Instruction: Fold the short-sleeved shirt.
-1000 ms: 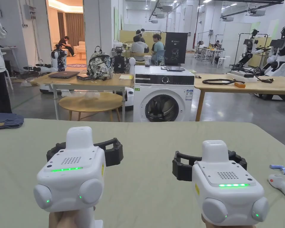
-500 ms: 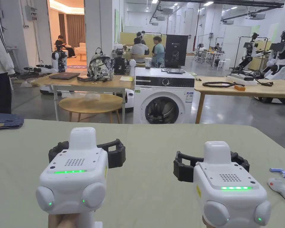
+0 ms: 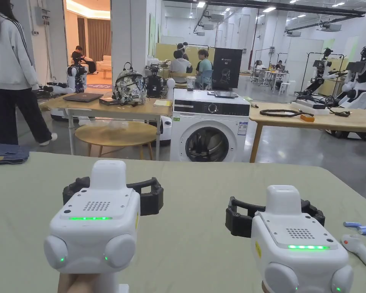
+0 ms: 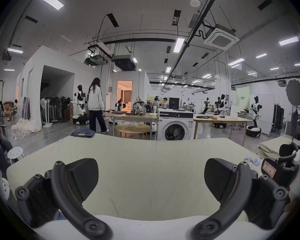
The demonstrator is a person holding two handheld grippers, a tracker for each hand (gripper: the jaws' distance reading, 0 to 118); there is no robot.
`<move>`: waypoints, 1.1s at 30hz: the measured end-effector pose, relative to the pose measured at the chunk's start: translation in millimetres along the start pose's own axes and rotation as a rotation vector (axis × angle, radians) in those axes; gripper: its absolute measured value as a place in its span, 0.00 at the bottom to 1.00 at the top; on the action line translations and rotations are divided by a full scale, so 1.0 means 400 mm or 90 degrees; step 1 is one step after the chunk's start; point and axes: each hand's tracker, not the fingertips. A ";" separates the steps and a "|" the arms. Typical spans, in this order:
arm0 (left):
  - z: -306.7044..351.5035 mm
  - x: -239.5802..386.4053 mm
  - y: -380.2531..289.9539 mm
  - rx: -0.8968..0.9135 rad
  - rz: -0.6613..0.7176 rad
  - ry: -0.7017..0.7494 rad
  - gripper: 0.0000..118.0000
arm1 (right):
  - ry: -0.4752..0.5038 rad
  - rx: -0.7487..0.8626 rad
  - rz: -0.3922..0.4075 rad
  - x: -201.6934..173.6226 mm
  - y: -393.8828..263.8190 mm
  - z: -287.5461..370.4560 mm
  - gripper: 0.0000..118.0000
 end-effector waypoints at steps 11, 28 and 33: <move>0.010 0.028 0.002 -0.004 -0.027 -0.015 1.00 | -0.003 0.001 -0.003 0.001 0.000 0.003 1.00; 0.018 -0.009 0.019 0.001 -0.002 -0.008 1.00 | -0.001 0.001 0.000 -0.002 0.000 0.009 1.00; 0.032 -0.012 0.035 0.005 0.004 -0.012 1.00 | 0.004 0.003 0.000 -0.008 0.001 0.012 1.00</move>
